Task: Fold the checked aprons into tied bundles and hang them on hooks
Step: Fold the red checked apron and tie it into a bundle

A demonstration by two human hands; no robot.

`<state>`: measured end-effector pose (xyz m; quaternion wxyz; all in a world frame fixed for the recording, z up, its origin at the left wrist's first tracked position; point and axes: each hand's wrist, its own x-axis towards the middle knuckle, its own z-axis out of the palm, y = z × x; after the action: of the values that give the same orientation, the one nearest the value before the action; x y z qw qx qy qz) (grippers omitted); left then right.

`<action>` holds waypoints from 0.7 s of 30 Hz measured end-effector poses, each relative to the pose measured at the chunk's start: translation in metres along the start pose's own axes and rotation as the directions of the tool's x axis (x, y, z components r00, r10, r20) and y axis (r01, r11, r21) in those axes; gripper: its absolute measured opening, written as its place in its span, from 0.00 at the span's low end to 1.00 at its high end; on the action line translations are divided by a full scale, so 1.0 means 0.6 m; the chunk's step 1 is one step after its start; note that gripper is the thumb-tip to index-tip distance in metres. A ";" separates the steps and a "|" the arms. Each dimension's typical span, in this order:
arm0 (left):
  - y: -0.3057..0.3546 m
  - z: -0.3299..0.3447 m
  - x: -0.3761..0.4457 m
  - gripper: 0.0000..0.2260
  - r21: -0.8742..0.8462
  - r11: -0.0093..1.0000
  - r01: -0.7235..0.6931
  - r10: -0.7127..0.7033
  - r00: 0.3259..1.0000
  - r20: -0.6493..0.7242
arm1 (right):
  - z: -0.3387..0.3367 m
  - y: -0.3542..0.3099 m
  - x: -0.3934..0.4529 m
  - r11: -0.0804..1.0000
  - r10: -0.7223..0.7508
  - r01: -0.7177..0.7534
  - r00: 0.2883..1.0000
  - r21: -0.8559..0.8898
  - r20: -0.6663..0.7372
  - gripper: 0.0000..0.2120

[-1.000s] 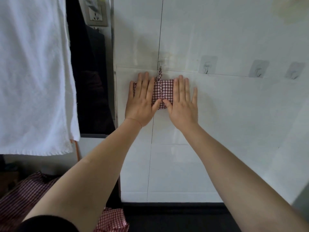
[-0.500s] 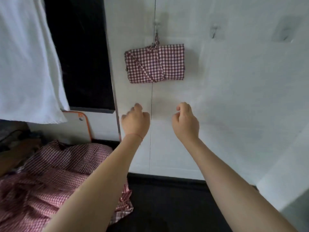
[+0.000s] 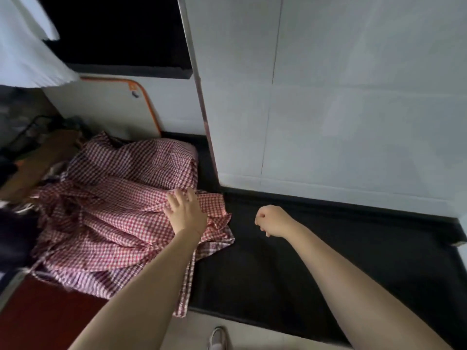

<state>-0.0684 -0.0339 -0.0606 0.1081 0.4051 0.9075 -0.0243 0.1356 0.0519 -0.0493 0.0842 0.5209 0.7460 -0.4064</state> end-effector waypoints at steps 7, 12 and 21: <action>-0.130 0.036 0.066 0.22 -0.048 0.997 -0.068 0.071 0.995 0.075 | 0.137 -0.088 0.073 0.995 -0.002 0.003 1.000 0.102 -0.011 0.12; -0.141 0.002 0.093 0.09 -0.299 0.918 -0.260 0.233 0.965 -0.123 | 0.178 -0.139 0.105 0.944 -0.002 0.059 0.985 0.324 -0.173 0.23; -0.085 -0.060 0.081 0.07 -0.476 0.685 -0.551 0.487 0.833 -0.263 | 0.132 -0.134 0.112 0.988 0.031 0.024 0.938 0.155 -0.346 0.12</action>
<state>-0.1443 -0.0280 -0.0382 0.1659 0.5998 0.7296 0.2836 0.0140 0.0343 -0.0963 -0.0893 0.5909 0.7139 -0.3651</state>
